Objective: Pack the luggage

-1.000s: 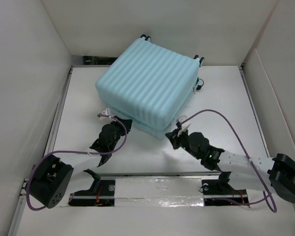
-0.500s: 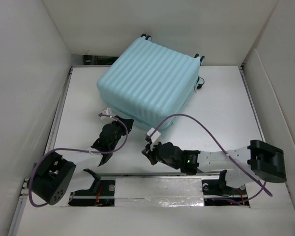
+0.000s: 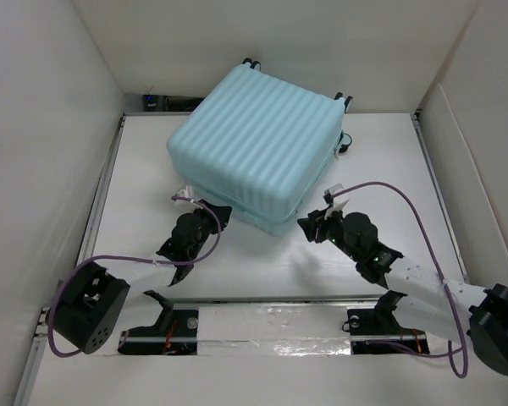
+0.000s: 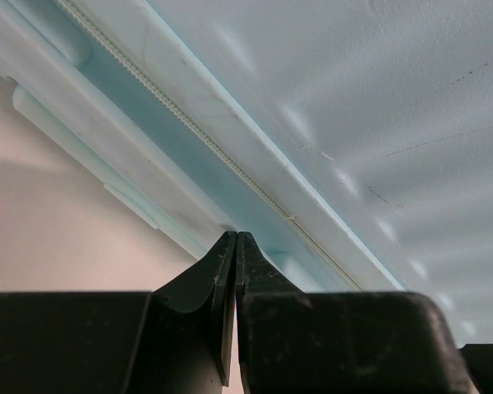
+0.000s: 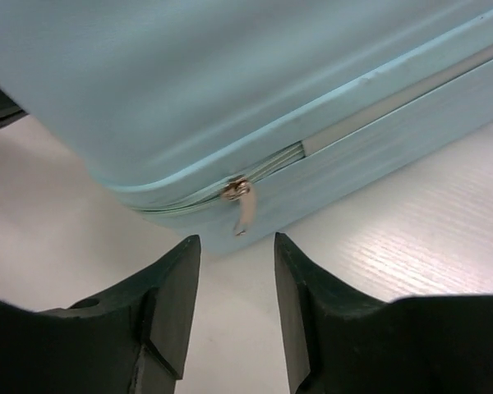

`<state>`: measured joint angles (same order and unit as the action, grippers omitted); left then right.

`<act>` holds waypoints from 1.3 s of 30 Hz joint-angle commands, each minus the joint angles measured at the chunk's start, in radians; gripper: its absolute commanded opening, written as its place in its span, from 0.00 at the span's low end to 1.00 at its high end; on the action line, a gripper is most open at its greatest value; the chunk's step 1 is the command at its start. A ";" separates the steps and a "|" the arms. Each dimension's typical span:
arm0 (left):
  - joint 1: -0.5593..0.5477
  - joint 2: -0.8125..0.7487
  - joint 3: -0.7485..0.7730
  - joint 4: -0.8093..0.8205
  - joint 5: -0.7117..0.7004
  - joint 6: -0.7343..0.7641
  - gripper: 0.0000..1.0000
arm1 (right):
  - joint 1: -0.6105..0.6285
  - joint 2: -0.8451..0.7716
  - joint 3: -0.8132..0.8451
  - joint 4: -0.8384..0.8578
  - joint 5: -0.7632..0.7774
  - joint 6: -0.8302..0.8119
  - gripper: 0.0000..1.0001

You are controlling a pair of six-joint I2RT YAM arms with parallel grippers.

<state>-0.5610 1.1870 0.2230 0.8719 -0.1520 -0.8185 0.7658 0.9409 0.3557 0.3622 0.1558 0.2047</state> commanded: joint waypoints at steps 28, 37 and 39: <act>-0.007 0.008 0.013 0.027 0.045 0.018 0.00 | -0.160 0.277 0.098 0.262 -0.318 -0.157 0.54; -0.007 0.022 0.003 0.044 0.052 0.016 0.00 | -0.160 0.228 0.088 0.345 -0.364 -0.165 0.38; -0.007 0.028 0.006 0.044 0.052 0.016 0.00 | -0.149 0.228 0.091 0.334 -0.363 -0.171 0.34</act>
<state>-0.5610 1.1984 0.2230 0.8867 -0.1429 -0.8085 0.6003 1.1973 0.4030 0.5308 -0.1925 0.0452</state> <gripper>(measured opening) 0.003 0.350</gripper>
